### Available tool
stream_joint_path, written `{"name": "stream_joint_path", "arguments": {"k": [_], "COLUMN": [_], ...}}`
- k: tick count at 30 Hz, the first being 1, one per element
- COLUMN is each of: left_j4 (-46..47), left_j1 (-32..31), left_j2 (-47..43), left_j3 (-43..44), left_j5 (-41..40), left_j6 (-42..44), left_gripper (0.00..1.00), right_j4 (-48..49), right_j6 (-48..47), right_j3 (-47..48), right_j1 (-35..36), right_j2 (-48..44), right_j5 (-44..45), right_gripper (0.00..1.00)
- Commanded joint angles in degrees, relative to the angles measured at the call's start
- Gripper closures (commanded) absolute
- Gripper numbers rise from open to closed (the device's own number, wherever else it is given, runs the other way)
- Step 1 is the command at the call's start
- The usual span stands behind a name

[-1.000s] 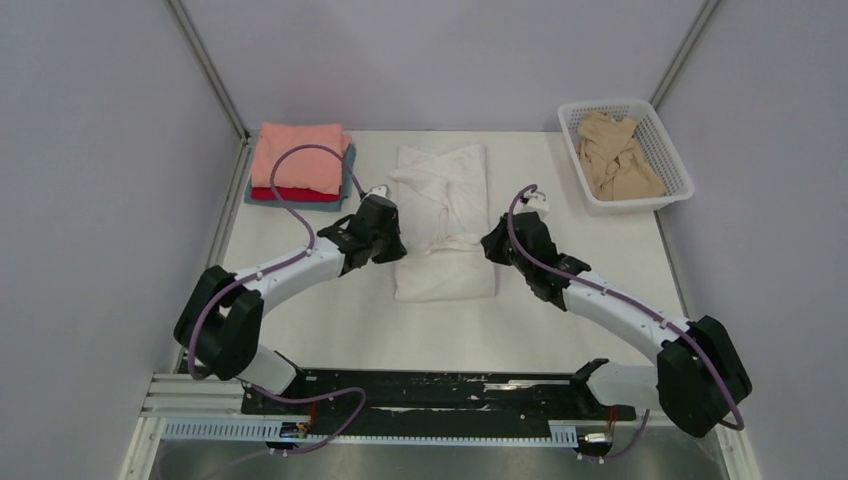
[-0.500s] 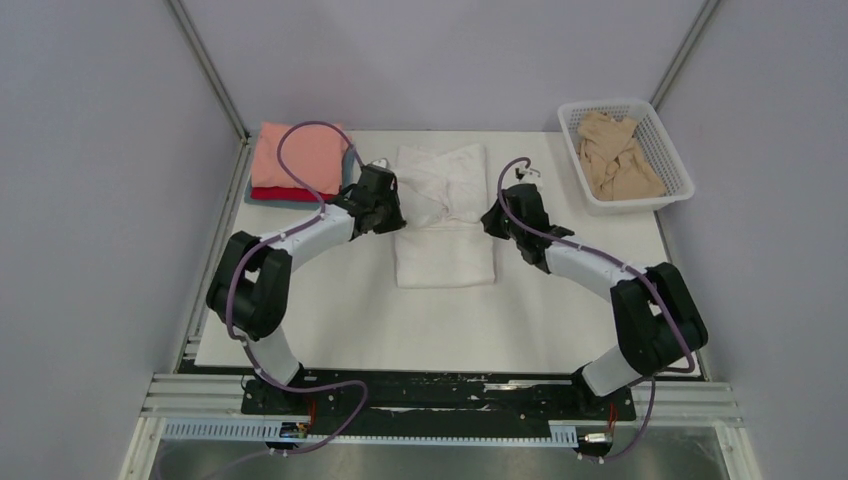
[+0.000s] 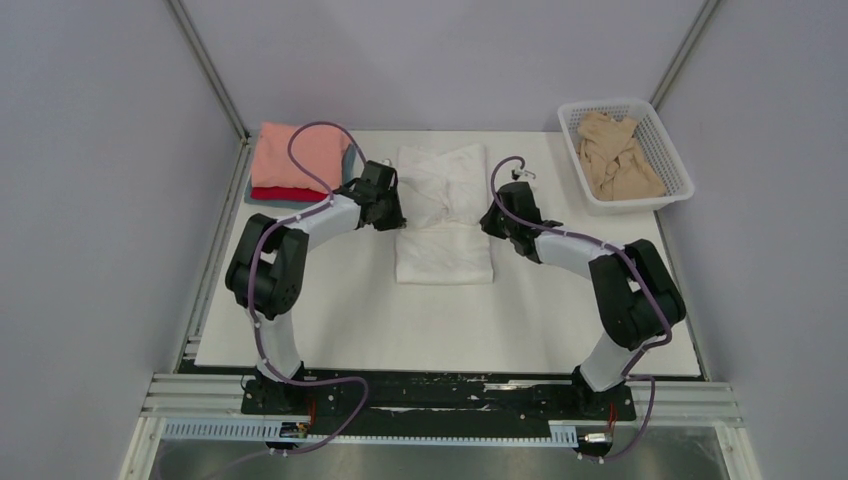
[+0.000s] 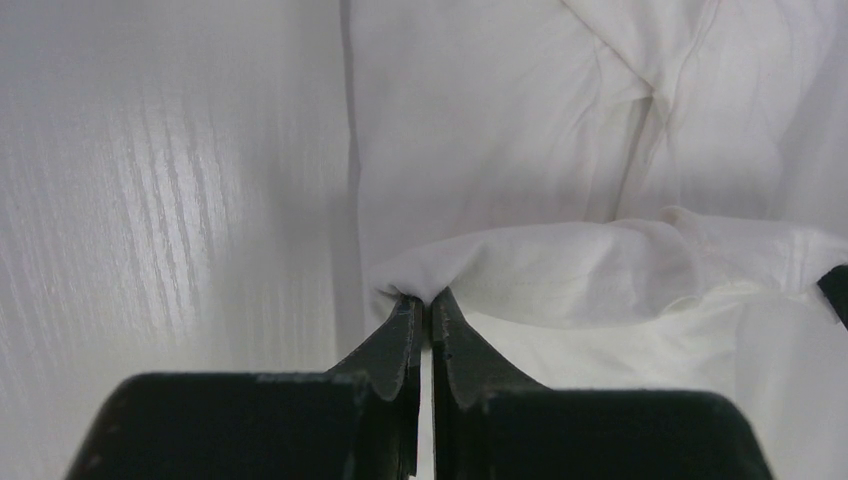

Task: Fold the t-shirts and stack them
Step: Fold the folded rectangular tshirt in 1/3 of the way

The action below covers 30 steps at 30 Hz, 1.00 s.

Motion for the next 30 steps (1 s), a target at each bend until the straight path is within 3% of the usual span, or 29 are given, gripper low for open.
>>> {"name": "stream_joint_path", "arguments": {"k": [1, 2, 4, 5, 7, 9, 10, 13, 22, 25, 30], "left_j4": [1.3, 1.2, 1.1, 1.0, 0.8, 0.4, 0.6, 2.1, 8.6, 9.9, 7.5], "left_j1": [0.7, 0.7, 0.7, 0.8, 0.7, 0.7, 0.7, 0.7, -0.4, -2.0, -2.4], "left_j2": [0.8, 0.8, 0.7, 0.2, -1.3, -3.6, -5.7, -10.6, -25.6, -28.0, -31.0], "left_j3": [2.7, 2.8, 3.4, 3.8, 4.1, 3.7, 3.2, -2.7, -26.5, -30.4, -34.1], "left_j5": [1.6, 2.0, 2.1, 2.0, 1.5, 1.0, 1.0, 1.7, 8.9, 9.2, 6.5], "left_j6": [2.0, 2.2, 2.7, 3.1, 3.6, 3.7, 3.7, 2.5, -4.7, -6.0, -7.0], "left_gripper": [0.76, 0.68, 0.37, 0.15, 0.02, 0.00, 0.00, 0.00, 0.00, 0.00, 0.00], "right_j4": [2.7, 2.6, 2.3, 1.8, 0.5, -0.3, -0.6, -0.6, 1.6, 7.9, 9.5], "right_j6": [1.1, 1.0, 0.6, 0.2, -0.5, -0.9, -1.4, -3.0, -3.8, -4.0, -4.1], "right_j3": [3.3, 3.7, 4.5, 5.0, 5.6, 4.9, 4.1, 0.9, -8.6, -7.9, 3.6], "right_j1": [-0.9, -1.0, -1.1, -1.1, -1.1, -1.0, -1.0, -0.8, 1.1, 1.6, 3.1], "right_j2": [1.7, 1.9, 2.0, 1.7, 0.6, -1.6, -2.9, -5.9, -11.8, -8.7, 4.0], "right_j5": [2.0, 2.0, 2.1, 2.1, 2.2, 1.8, 0.8, -6.9, -16.1, -22.7, -30.3], "right_gripper": [0.84, 0.75, 0.49, 0.42, 0.27, 0.18, 0.08, 0.01, 0.00, 0.00, 0.00]}}
